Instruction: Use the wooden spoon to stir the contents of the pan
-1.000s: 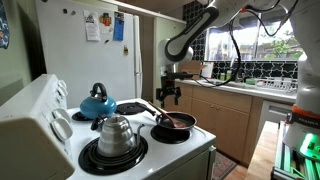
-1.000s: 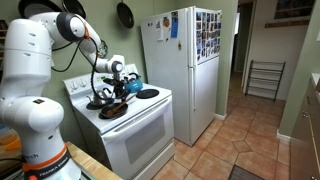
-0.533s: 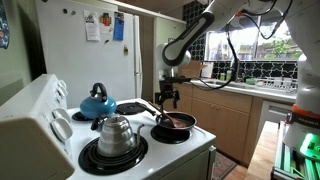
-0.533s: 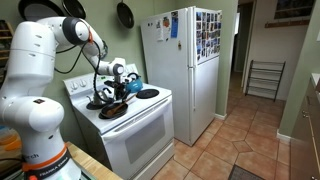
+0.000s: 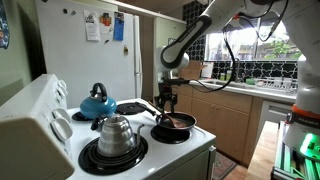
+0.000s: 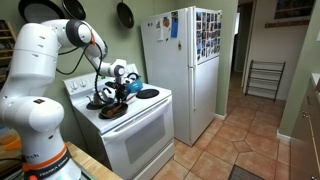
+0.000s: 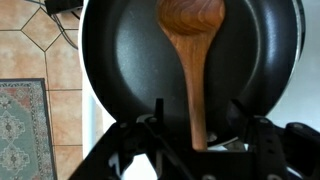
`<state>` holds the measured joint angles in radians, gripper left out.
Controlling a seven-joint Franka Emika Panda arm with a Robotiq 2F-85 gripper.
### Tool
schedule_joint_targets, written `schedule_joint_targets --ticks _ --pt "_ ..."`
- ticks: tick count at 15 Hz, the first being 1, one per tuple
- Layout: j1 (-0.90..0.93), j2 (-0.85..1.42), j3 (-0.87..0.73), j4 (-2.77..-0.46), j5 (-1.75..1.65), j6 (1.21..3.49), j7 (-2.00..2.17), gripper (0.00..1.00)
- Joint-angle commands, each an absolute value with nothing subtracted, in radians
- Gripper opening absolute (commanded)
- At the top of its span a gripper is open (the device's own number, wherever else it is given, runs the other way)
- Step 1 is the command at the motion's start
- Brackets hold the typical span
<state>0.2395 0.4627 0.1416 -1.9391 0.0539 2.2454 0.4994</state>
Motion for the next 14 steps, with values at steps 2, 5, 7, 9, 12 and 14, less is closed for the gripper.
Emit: schedule_joint_targets --ticks 2,5,7,9,12,14 --pt "0.254 0.483 0.126 -1.912 0.075 2.216 0.486 0.68" --pt "0.251 0.489 0.127 -1.910 0.081 2.217 0.480 0.67" --pt "0.249 0.496 0.127 -1.905 0.086 2.217 0.476 0.59" --pt "0.247 0.506 0.127 -1.896 0.093 2.217 0.468 0.53" --pt "0.248 0.525 0.121 -1.879 0.091 2.215 0.467 0.44" --pt "0.247 0.534 0.118 -1.871 0.092 2.214 0.464 0.40"
